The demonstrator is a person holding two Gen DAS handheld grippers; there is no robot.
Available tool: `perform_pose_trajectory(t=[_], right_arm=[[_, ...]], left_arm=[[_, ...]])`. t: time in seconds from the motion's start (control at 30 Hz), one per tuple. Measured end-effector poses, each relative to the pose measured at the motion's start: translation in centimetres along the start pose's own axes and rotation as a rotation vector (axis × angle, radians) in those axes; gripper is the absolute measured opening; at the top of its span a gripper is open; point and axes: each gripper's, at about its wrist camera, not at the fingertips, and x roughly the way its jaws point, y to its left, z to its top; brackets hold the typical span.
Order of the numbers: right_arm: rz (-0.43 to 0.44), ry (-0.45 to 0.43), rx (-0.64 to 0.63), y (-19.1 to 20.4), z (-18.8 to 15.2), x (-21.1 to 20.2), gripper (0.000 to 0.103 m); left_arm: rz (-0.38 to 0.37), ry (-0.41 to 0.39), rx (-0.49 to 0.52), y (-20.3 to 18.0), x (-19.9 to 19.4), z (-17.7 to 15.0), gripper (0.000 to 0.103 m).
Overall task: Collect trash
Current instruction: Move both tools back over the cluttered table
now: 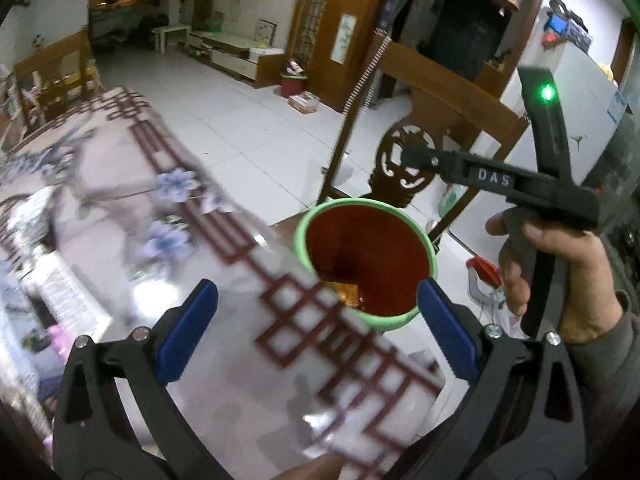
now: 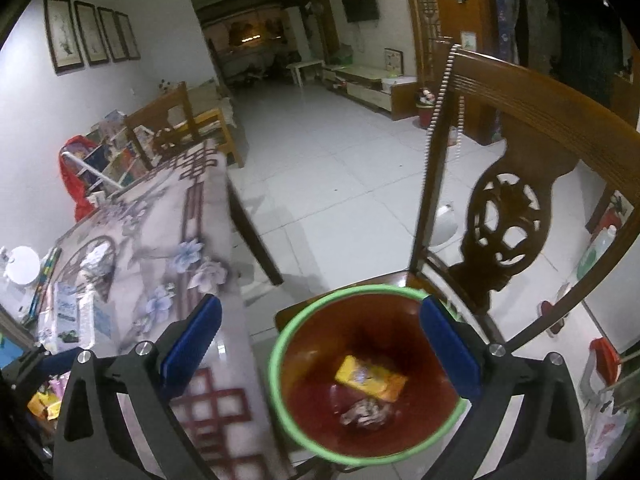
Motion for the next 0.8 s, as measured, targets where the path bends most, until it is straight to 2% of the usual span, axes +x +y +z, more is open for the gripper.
perform_pose_trajectory(t=[0.3,0.5,0.67,0.8], right_arm=[[0.099,-0.016,-0.072,7.6,-0.2,-1.1,0.096],[0.178,0.011,-0.191,15.3,-0.8,-0.5,0.096],[0.231,0.039,-0.294,21.1,-2.0,0.3,0.096],[0.249,0.072,-0.375,24.9,-3.2,1.5,0.096]], left_arm=[[0.141,-0.086,-0.103,6.4,-8.8,-3.6,0.098],[0.236,-0.117,-0.181,11.7,-13.9,-6.6,0.097],[0.311,-0.089,-0.24,16.0,-15.8,-9.5,0.097],[0.327,-0.063,-0.277,18.0,-15.7,-11.1,0.097]])
